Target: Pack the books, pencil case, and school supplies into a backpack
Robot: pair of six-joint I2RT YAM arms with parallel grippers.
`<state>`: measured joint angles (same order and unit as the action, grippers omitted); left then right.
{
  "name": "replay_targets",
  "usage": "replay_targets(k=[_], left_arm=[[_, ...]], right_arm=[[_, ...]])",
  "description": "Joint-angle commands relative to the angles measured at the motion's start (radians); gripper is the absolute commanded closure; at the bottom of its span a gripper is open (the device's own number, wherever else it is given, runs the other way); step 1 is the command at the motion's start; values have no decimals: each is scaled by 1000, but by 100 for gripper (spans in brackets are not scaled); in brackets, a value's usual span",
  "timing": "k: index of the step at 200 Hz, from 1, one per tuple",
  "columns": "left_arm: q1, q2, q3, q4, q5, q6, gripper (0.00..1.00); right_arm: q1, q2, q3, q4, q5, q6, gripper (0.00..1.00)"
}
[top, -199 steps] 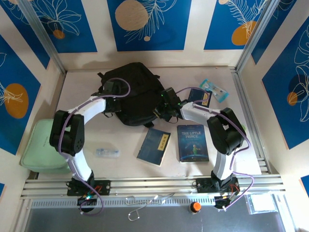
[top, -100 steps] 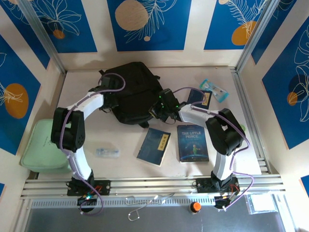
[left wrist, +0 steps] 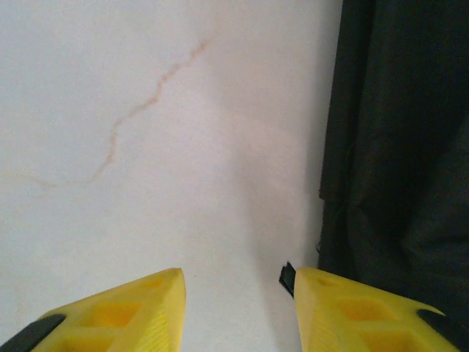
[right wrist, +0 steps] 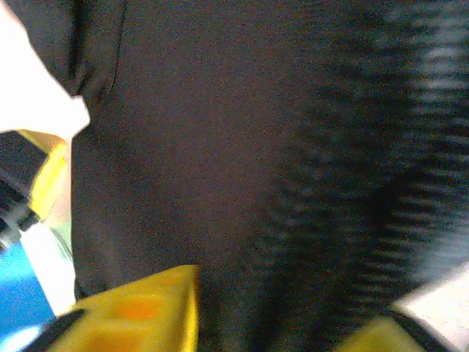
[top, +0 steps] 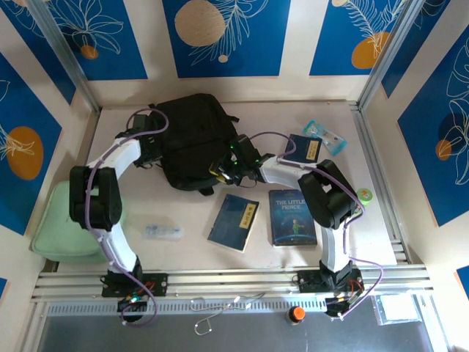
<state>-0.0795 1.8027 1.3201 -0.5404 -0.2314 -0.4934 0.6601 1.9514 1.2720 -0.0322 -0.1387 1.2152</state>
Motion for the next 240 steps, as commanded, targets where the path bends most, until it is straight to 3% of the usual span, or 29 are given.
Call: replay_targets(k=[1, 28, 32, 38, 55, 94, 117, 151, 189, 240], left_arm=[[-6, -138, -60, 0, 116, -21, 54], [-13, -254, -158, 41, 312, -26, 48], [-19, -269, -171, 47, 339, -21, 45], [-25, -287, -189, 51, 379, -16, 33], [-54, -316, -213, 27, 469, 28, 28], [-178, -350, -225, 5, 468, 51, 18], [-265, -354, -200, 2, 440, 52, 0], [-346, -337, -185, 20, 426, 41, 0], [-395, -320, -195, 53, 437, 14, 0], [-467, -286, -199, 72, 438, -21, 0]], right_arm=[[-2, -74, 30, -98, -16, -95, 47], [-5, -244, -65, -242, 86, -210, 35], [-5, -267, -85, -266, 104, -219, 34], [-6, -300, -116, -300, 125, -236, 33], [-10, -396, -215, -374, 162, -245, 33], [-13, -477, -364, -396, 129, -187, 33], [-11, -438, -389, -347, 92, -155, 33], [-10, -358, -415, -271, 64, -119, 35], [-24, -276, -374, -367, 235, -163, 36], [-98, -158, -259, -333, 298, -268, 40]])
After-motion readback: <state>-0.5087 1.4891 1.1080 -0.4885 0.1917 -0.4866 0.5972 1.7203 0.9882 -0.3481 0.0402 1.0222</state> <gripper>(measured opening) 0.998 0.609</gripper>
